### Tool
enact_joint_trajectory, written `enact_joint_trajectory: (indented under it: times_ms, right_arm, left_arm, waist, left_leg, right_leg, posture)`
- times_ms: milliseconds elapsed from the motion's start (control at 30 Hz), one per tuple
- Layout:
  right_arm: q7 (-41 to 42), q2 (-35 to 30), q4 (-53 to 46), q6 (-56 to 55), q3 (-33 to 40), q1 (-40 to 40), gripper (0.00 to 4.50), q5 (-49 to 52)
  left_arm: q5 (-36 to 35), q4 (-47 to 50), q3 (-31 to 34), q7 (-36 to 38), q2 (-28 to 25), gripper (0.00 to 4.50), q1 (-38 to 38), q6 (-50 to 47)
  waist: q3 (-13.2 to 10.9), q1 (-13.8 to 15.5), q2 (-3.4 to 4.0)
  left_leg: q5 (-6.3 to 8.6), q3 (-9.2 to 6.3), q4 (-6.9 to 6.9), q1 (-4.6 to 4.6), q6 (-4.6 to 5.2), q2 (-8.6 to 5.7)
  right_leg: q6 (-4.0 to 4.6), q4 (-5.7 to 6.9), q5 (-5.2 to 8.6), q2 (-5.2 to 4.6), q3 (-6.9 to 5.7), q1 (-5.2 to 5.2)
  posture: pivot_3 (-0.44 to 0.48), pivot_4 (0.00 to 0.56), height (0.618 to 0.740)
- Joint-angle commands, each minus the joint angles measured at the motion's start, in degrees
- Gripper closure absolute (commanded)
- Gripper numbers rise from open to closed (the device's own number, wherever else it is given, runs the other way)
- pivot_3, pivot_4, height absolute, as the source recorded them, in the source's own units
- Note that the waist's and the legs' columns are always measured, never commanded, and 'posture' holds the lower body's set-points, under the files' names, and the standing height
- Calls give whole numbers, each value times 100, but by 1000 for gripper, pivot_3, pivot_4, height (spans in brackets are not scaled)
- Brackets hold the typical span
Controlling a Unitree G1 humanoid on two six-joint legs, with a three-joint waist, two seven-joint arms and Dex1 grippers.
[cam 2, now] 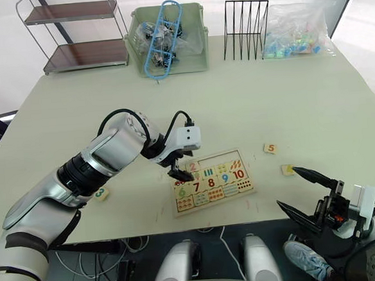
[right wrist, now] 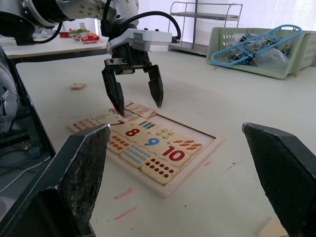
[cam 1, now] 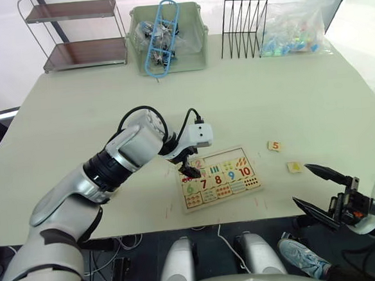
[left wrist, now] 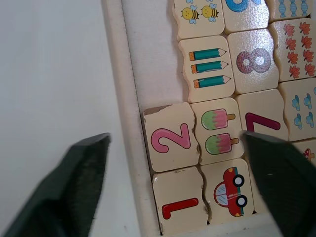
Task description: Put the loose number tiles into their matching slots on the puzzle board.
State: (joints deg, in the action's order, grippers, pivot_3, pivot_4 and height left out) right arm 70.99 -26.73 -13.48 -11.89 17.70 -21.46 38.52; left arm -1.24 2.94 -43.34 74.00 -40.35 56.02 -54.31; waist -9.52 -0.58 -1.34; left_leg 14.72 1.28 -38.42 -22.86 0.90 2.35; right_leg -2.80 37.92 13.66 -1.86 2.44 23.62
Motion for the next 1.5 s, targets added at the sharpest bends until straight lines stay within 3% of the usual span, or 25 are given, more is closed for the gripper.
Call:
enact_joint_trajectory:
  times_ms: [33, 400, 900, 1000, 1267, 1500]
  right_arm:
    - [48, 4, -41, -140, 50, -24, 0, 42]
    - [32, 19, -29, -189, 21, -44, 0, 23]
    - [44, -21, 20, -195, 57, -19, 0, 40]
    - [68, -54, 35, -181, 86, -6, 0, 60]
    - [65, -101, -21, -125, 136, -30, 0, 100]
    - [33, -184, -79, -84, 245, -146, 0, 182]
  left_arm:
    - [-18, 149, 172, -8, -1, 28, 3, -52]
    - [-443, -175, 888, -39, 153, 28, 211, -76]
    - [-971, -929, 2500, -430, 318, 28, -901, 1886]
    - [-1545, -574, 3044, -58, 417, 795, -1513, 2682]
    - [-1581, -502, 3148, 94, 361, 4370, -2313, 3519]
    - [-1202, -883, 2913, 39, 405, 4370, -2530, 4150]
  waist:
    - [0, 0, 0]
    - [0, -1, 0]
    - [0, 4, 1]
    - [1, 5, 2]
    - [1, 11, 2]
    - [1, 17, 2]
  left_leg:
    - [0, 0, 0, 0, 0, 0]
    - [0, 0, 0, 0, 0, 0]
    - [0, 0, 0, 0, 0, 0]
    - [0, 4, 0, 1, 0, 0]
    - [0, 3, 0, 3, 0, 0]
    - [0, 4, 0, 3, 0, 0]
  right_leg:
    - [0, 0, 0, 0, 0, 0]
    - [0, 0, 0, 0, 0, 0]
    - [1, 0, -1, -2, -1, 0]
    - [1, 0, -1, -3, 1, 0]
    - [1, 2, -2, -4, 1, -2]
    - [1, 0, -2, -4, 0, -2]
  posture:
    - [0, 150, 740]
    - [0, 150, 740]
    - [0, 150, 740]
    - [0, 150, 740]
    - [0, 150, 740]
    - [0, 150, 740]
